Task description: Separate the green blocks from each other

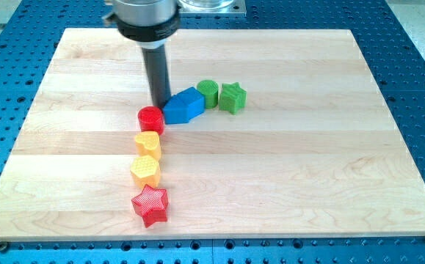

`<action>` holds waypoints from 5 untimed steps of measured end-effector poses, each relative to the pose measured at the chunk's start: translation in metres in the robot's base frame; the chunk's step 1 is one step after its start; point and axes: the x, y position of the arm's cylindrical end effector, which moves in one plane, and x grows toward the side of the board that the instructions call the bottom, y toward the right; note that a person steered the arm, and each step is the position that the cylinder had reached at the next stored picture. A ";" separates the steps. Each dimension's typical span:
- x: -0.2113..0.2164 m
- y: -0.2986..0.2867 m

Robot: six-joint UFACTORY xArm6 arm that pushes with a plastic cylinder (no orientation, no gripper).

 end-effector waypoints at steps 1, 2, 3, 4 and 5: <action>0.000 0.044; 0.026 0.025; 0.062 0.034; 0.020 0.036; 0.021 0.083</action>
